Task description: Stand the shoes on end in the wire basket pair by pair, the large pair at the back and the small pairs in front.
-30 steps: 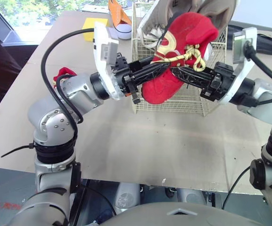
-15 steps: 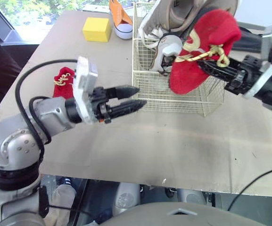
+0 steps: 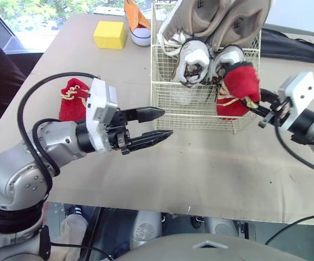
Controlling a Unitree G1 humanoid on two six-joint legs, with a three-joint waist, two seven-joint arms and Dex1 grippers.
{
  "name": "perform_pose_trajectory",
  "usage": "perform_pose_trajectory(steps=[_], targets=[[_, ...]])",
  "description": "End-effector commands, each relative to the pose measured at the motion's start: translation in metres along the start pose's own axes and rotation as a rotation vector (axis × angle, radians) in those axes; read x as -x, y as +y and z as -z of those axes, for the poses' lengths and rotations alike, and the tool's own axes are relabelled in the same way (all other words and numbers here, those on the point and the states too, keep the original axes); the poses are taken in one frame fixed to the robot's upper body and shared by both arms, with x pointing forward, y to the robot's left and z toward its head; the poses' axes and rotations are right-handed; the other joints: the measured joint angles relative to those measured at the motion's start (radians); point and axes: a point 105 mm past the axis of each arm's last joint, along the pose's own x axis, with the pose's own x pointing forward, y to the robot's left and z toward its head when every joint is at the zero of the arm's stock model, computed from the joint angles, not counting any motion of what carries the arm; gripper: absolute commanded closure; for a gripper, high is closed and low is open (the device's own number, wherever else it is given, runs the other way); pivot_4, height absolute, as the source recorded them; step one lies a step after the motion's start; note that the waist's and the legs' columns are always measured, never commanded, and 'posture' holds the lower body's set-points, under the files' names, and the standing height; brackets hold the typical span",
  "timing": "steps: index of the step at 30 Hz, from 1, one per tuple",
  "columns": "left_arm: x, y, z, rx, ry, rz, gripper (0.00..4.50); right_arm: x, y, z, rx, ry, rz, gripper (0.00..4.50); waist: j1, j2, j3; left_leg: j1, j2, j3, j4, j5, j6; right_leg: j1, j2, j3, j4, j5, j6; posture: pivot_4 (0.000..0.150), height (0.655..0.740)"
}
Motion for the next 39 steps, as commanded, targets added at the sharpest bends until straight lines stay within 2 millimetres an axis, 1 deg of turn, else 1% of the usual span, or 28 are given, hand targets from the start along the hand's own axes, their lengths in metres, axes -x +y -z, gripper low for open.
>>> perform_pose_trajectory(steps=[1,3,4,6,7,8,9,10,11,16,17,19,21,23,24,25,26,28,30,31,33,36,38,39], targets=[[-0.002,-0.006,-0.006,-0.048,-0.011,0.033,1.33,-0.006,0.009,0.001,0.002,-0.037,-0.052,4.14,0.002,0.000,0.000,0.000,0.000,0.000,0.000,0.000,0.000,0.000,0.000,0.000,0.000,0.000,0.000,0.150,0.7400],[-0.002,-0.006,-0.006,-0.052,-0.009,0.037,1.33,-0.007,0.012,0.008,-0.048,-0.041,-0.076,4.14,0.001,0.000,0.000,0.000,0.000,0.000,0.000,0.000,0.000,0.000,0.000,0.000,0.000,0.000,0.000,0.150,0.7400],[-0.002,-0.006,-0.006,-0.051,-0.008,0.038,1.33,-0.006,0.012,0.011,-0.063,-0.043,-0.085,3.13,0.000,-0.001,-0.001,0.000,0.000,0.000,0.000,0.000,0.000,0.000,0.000,0.000,0.000,0.000,0.000,0.150,0.7400],[-0.002,-0.006,-0.005,-0.047,-0.003,0.034,1.33,-0.003,0.011,0.012,-0.064,-0.046,-0.092,2.32,-0.001,-0.001,-0.001,0.001,0.000,0.000,0.000,0.000,0.000,0.000,0.000,0.000,0.000,0.000,0.000,0.150,0.7400],[-0.001,-0.005,-0.005,-0.047,0.002,0.029,1.33,-0.002,0.010,0.012,-0.059,-0.049,-0.090,1.81,-0.001,-0.001,-0.001,0.001,0.000,0.000,0.000,0.000,0.000,0.000,0.000,0.000,0.000,0.000,0.000,0.150,0.7400],[0.001,-0.003,-0.003,-0.033,0.005,0.018,1.33,0.001,0.007,0.011,-0.059,-0.055,-0.077,1.39,0.000,-0.001,-0.001,0.001,0.001,0.000,0.000,0.000,0.000,0.001,0.000,0.000,0.000,0.000,0.000,0.150,0.7400],[0.004,-0.001,-0.001,-0.021,0.008,0.008,1.33,0.003,0.005,0.010,-0.058,-0.059,-0.068,0.87,0.000,-0.001,-0.001,0.001,0.001,-0.001,0.000,0.000,0.000,0.001,0.000,0.000,0.000,0.000,0.000,0.150,0.7400],[0.007,0.002,0.001,-0.015,0.015,-0.008,1.33,0.006,0.002,0.008,-0.042,-0.064,-0.061,0.52,0.000,-0.001,-0.001,0.001,0.001,-0.001,0.000,0.000,0.000,0.001,0.000,0.001,0.000,0.000,0.000,0.150,0.7400],[0.009,0.004,0.002,-0.013,0.020,-0.017,1.33,0.008,0.001,0.007,-0.030,-0.067,-0.057,0.04,0.001,-0.001,-0.001,0.001,0.001,-0.001,0.000,0.000,0.000,0.001,0.000,0.001,0.000,0.000,0.000,0.150,0.7400],[0.031,0.031,0.006,0.054,-0.016,-0.156,1.33,0.024,-0.005,-0.009,0.034,-0.089,-0.063,0.04,0.006,0.000,0.000,0.001,0.000,-0.001,0.001,0.000,0.000,0.001,-0.001,0.000,0.000,-0.001,-0.003,0.150,0.7400],[0.038,0.039,0.006,0.065,-0.030,-0.204,1.33,0.029,-0.006,-0.013,0.042,-0.093,-0.070,0.04,0.006,0.000,0.000,0.001,0.000,-0.001,0.000,0.000,0.000,0.001,-0.001,0.000,0.000,-0.002,-0.003,0.150,0.7400],[0.062,0.065,0.005,0.119,-0.075,-0.353,1.33,0.040,-0.011,-0.025,0.021,-0.107,-0.071,0.04,0.004,0.000,0.000,0.000,0.000,-0.001,0.000,0.000,0.000,0.001,-0.001,0.000,0.000,-0.002,-0.003,0.150,0.7400],[0.089,0.086,0.009,0.145,-0.074,-0.488,1.33,0.050,-0.008,-0.038,-0.008,-0.135,-0.098,0.04,0.001,0.001,0.000,0.000,0.001,-0.001,0.000,0.000,0.000,0.001,-0.001,0.000,0.000,-0.002,-0.003,0.150,0.7400],[0.116,0.103,0.014,0.184,-0.047,-0.604,1.33,0.059,0.003,-0.049,-0.026,-0.155,-0.159,0.04,0.000,0.001,0.000,0.001,0.001,-0.002,-0.001,0.000,0.000,0.001,0.000,0.000,0.000,0.000,-0.001,0.150,0.7400],[0.126,0.108,0.015,0.192,-0.030,-0.641,1.33,0.062,0.009,-0.054,-0.017,-0.165,-0.190,0.04,0.000,0.001,0.000,0.001,0.002,-0.002,-0.001,0.000,0.000,0.000,0.000,0.000,0.000,0.000,-0.001,0.150,0.7400],[0.140,0.118,0.015,0.187,-0.030,-0.708,1.33,0.066,0.017,-0.065,0.015,-0.203,-0.227,0.04,-0.001,0.001,0.000,0.001,0.002,-0.002,-0.002,0.000,0.000,0.000,0.000,0.000,0.000,0.000,-0.001,0.150,0.7400],[0.153,0.125,0.014,0.218,-0.037,-0.754,1.33,0.068,0.026,-0.073,0.026,-0.240,-0.268,0.04,0.001,0.001,0.000,0.001,0.002,-0.002,-0.002,0.000,0.000,0.000,0.000,-0.001,0.000,0.000,-0.001,0.150,0.7400],[0.176,0.135,0.023,0.246,0.022,-0.825,1.33,0.068,0.043,-0.084,0.059,-0.282,-0.339,0.04,0.001,0.000,0.000,0.001,0.001,-0.001,-0.002,0.000,0.000,0.000,0.000,-0.001,0.000,0.000,0.000,0.150,0.7400],[0.188,0.138,0.030,0.263,0.054,-0.847,1.33,0.062,0.054,-0.085,0.084,-0.277,-0.386,0.04,0.000,0.000,0.000,0.000,0.001,-0.001,-0.002,-0.001,0.000,-0.001,-0.001,-0.002,-0.001,-0.001,-0.001,0.150,0.7400],[0.194,0.139,0.033,0.274,0.063,-0.857,1.33,0.059,0.060,-0.084,0.096,-0.268,-0.413,0.04,0.000,-0.001,-0.001,0.000,0.001,-0.001,-0.002,-0.001,0.000,-0.002,-0.003,-0.002,-0.001,-0.002,-0.003,0.150,0.7400],[0.204,0.143,0.037,0.319,0.058,-0.883,1.33,0.053,0.071,-0.082,0.116,-0.262,-0.460,0.04,0.001,-0.001,-0.001,0.000,0.001,0.000,-0.002,-0.003,-0.003,-0.002,-0.006,-0.002,-0.001,-0.002,-0.004,0.150,0.7400],[0.214,0.150,0.037,0.404,0.018,-0.908,1.33,0.047,0.081,-0.085,0.106,-0.291,-0.500,0.04,0.005,-0.002,-0.001,-0.001,0.001,-0.002,-0.002,-0.003,-0.003,-0.003,-0.007,-0.003,-0.001,-0.002,-0.004,0.150,0.7400],[0.216,0.153,0.042,0.485,0.061,-0.901,1.33,0.044,0.084,-0.085,0.108,-0.295,-0.517,0.04,0.004,-0.004,-0.001,-0.002,0.001,-0.003,-0.002,-0.002,-0.001,-0.003,-0.007,-0.004,0.000,-0.002,-0.004,0.150,0.7400],[0.218,0.154,0.045,0.492,0.104,-0.902,1.33,0.044,0.085,-0.085,0.107,-0.297,-0.522,0.04,0.004,-0.005,-0.001,-0.003,0.001,-0.003,-0.002,-0.001,0.000,-0.003,-0.007,-0.004,0.000,-0.002,-0.003,0.150,0.7400]])
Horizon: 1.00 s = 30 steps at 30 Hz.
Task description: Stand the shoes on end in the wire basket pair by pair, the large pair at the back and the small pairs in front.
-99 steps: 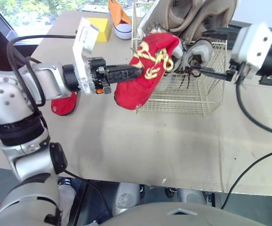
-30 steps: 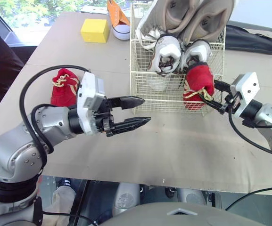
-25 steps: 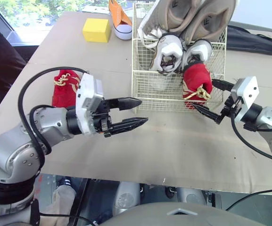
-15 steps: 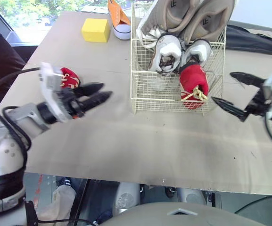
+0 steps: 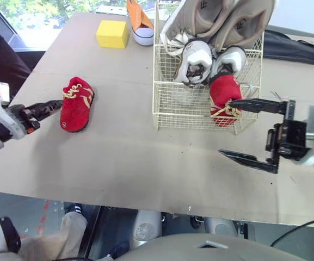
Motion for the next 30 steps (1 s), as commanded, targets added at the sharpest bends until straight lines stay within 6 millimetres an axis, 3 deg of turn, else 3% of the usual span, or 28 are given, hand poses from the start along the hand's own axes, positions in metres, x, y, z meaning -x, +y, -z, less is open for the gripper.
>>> perform_pose_trajectory(steps=[1,8,12,13,14,17,20,23,26,30], targets=[[0.004,0.011,-0.010,-0.032,0.086,-0.047,1.33,-0.005,0.005,-0.008,0.047,-0.028,-0.020,0.04,-0.001,-0.001,0.000,0.000,0.000,0.000,0.000,0.000,0.000,0.000,0.001,-0.001,0.000,0.001,0.002,0.150,0.7400],[-0.020,0.028,0.013,-0.096,0.303,-0.066,1.33,-0.004,0.012,-0.010,0.050,-0.020,-0.024,0.04,-0.003,-0.003,-0.001,0.000,-0.001,0.003,0.000,0.000,0.001,0.000,0.006,-0.001,0.001,0.002,0.003,0.150,0.7400],[-0.036,0.028,0.042,-0.127,0.403,-0.010,1.33,-0.004,0.017,-0.013,0.048,0.003,-0.027,0.04,-0.002,-0.003,-0.001,0.000,-0.001,0.003,0.000,0.000,0.001,0.000,0.006,0.000,0.001,0.002,0.003,0.150,0.7400],[-0.039,0.024,0.045,-0.111,0.405,0.022,1.91,-0.003,0.018,-0.013,0.046,0.011,-0.024,0.00,-0.002,-0.003,-0.001,0.000,-0.001,0.003,0.001,0.000,0.001,0.000,0.006,0.000,0.001,0.002,0.003,0.150,0.7400],[-0.042,0.021,0.046,-0.093,0.400,0.051,2.06,-0.002,0.019,-0.013,0.044,0.015,-0.020,0.00,-0.001,-0.004,-0.002,0.000,-0.001,0.003,0.001,0.000,0.001,0.000,0.006,0.000,0.001,0.002,0.003,0.150,0.7400],[-0.046,0.012,0.044,-0.054,0.365,0.116,3.34,-0.002,0.021,-0.015,0.037,0.018,-0.008,0.00,0.005,-0.002,-0.002,0.000,-0.001,0.003,0.002,-0.001,0.003,0.000,0.004,0.000,0.001,0.002,0.003,0.150,0.7400],[-0.049,0.004,0.031,-0.015,0.278,0.172,4.32,-0.003,0.021,-0.014,0.029,0.022,-0.001,0.00,0.012,-0.003,-0.002,-0.001,-0.001,0.003,0.004,-0.002,0.005,0.000,0.003,-0.001,0.001,0.002,0.003,0.150,0.7400],[-0.048,-0.011,0.004,0.008,0.170,0.259,4.41,-0.002,0.019,-0.011,0.022,0.019,0.005,0.00,0.013,-0.005,-0.002,-0.002,-0.001,0.003,0.005,-0.003,0.006,0.000,0.002,-0.001,0.000,0.002,0.003,0.150,0.7400],[-0.049,-0.047,-0.028,-0.004,0.057,0.420,4.42,0.000,0.015,-0.004,0.009,0.022,0.007,0.00,0.007,-0.012,-0.004,-0.012,0.000,0.000,0.008,-0.002,0.005,-0.007,0.004,-0.001,0.002,0.002,0.003,0.150,0.7400],[-0.040,-0.118,-0.059,-0.083,-0.115,0.599,4.42,0.001,0.012,0.004,-0.020,0.018,0.004,0.00,-0.002,-0.012,-0.003,-0.015,-0.001,-0.002,0.013,-0.002,0.005,-0.008,0.003,0.000,0.005,0.002,0.004,0.150,0.7400]])
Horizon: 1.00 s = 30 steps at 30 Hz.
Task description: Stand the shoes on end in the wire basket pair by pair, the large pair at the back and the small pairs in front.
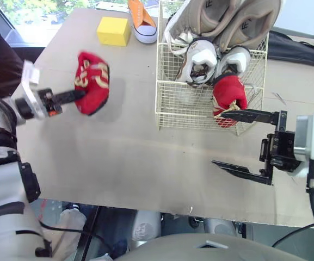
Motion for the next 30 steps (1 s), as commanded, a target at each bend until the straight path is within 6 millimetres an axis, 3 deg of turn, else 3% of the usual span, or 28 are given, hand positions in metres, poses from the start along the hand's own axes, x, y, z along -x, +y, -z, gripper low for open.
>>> perform_pose_trajectory(steps=[1,4,8,10,16,21,26,30], targets=[[-0.014,-0.078,-0.039,-0.167,-0.174,0.191,4.42,0.003,-0.002,0.003,0.005,-0.011,-0.010,0.00,-0.004,0.000,0.000,0.000,0.000,-0.001,0.001,0.000,0.000,0.001,-0.003,0.000,0.000,0.000,0.000,0.150,0.7400],[-0.029,-0.133,-0.039,-0.339,-0.262,0.252,4.44,0.006,-0.006,0.008,-0.002,-0.005,-0.005,0.00,-0.004,0.001,0.001,0.002,0.000,-0.002,0.002,0.000,0.000,0.003,-0.004,0.000,0.000,0.000,0.000,0.150,0.7400],[-0.056,-0.178,-0.022,-0.642,-0.391,0.253,4.44,0.006,-0.012,0.010,0.008,-0.004,-0.007,0.00,-0.004,0.006,0.003,0.005,0.000,-0.002,0.004,0.000,0.000,0.005,-0.002,0.000,0.003,0.000,0.000,0.150,0.7400],[-0.067,-0.189,-0.012,-0.746,-0.480,0.220,4.44,0.007,-0.014,0.009,0.018,-0.004,-0.002,0.00,-0.002,0.009,0.004,0.011,0.000,-0.001,0.004,0.000,0.000,0.012,0.001,0.001,0.003,0.000,0.000,0.150,0.7400],[-0.105,-0.193,0.026,-0.941,-0.636,0.133,4.44,0.012,-0.012,0.007,0.033,0.022,0.035,0.00,0.003,0.010,0.003,0.016,0.000,0.001,0.002,0.000,0.000,0.016,0.001,0.003,0.002,0.000,-0.001,0.150,0.7400],[-0.131,-0.177,0.045,-1.027,-0.677,0.043,4.44,0.015,-0.008,0.003,0.028,0.038,0.065,0.00,0.013,0.011,0.002,0.015,0.000,0.000,0.002,-0.001,0.001,0.015,-0.003,0.003,0.000,0.000,-0.001,0.150,0.7400],[-0.145,-0.156,0.086,-1.078,-0.580,0.039,4.44,0.024,-0.010,0.004,0.012,0.065,0.138,0.00,0.019,0.013,-0.001,0.015,0.000,0.000,0.002,-0.002,0.002,0.016,-0.005,0.002,-0.001,0.000,-0.002,0.150,0.7400],[-0.146,-0.149,0.101,-1.043,-0.538,0.038,4.44,0.035,-0.011,0.009,-0.016,0.094,0.197,0.00,0.023,0.017,-0.005,0.016,0.000,0.001,0.002,-0.003,0.005,0.016,-0.006,0.001,-0.002,0.000,-0.003,0.150,0.7400]])
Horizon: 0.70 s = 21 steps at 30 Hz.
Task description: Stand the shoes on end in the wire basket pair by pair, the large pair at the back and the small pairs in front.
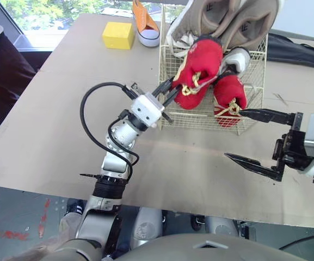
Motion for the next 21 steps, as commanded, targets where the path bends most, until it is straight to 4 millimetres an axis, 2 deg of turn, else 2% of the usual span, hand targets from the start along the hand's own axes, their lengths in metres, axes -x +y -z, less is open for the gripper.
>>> perform_pose_trajectory(steps=[1,6,7,14,15,21], targets=[[0.016,-0.013,0.024,0.039,0.110,0.029,4.44,0.011,-0.003,-0.004,0.015,0.011,0.059,0.00,0.002,0.004,-0.004,0.000,0.000,0.000,0.000,-0.001,0.001,0.000,0.000,0.000,0.000,0.000,-0.001,0.150,0.7400],[0.032,-0.017,0.027,0.110,0.163,0.067,4.44,0.016,-0.005,0.002,0.002,0.027,0.083,0.00,-0.002,0.009,-0.008,0.001,0.000,0.000,0.000,-0.003,0.005,0.000,0.000,0.000,-0.001,-0.001,-0.002,0.150,0.7400],[0.036,-0.020,0.028,0.142,0.177,0.087,3.43,0.015,-0.006,0.003,0.003,0.025,0.083,0.00,-0.004,0.010,-0.009,0.001,0.000,0.000,0.000,-0.003,0.005,0.000,0.000,0.000,0.000,-0.001,-0.003,0.150,0.7400],[0.059,-0.010,0.020,0.236,0.262,0.077,0.20,0.010,-0.001,0.013,-0.030,0.004,0.064,0.00,-0.014,0.013,-0.011,0.001,0.000,0.000,0.000,-0.003,0.005,0.000,0.000,0.000,-0.001,-0.002,-0.003,0.150,0.7400],[0.063,-0.007,0.017,0.251,0.271,0.071,0.07,0.009,0.000,0.014,-0.036,0.002,0.058,0.00,-0.022,0.014,-0.012,0.001,0.000,0.000,0.000,-0.003,0.005,0.000,0.000,0.000,-0.001,-0.002,-0.003,0.150,0.7400],[0.084,0.018,-0.002,0.368,0.334,0.019,0.07,0.006,-0.010,0.018,-0.031,0.001,0.047,0.00,-0.031,0.015,-0.011,0.003,0.002,0.000,-0.003,-0.003,0.004,0.000,0.002,0.001,-0.001,-0.002,-0.002,0.150,0.7400]])
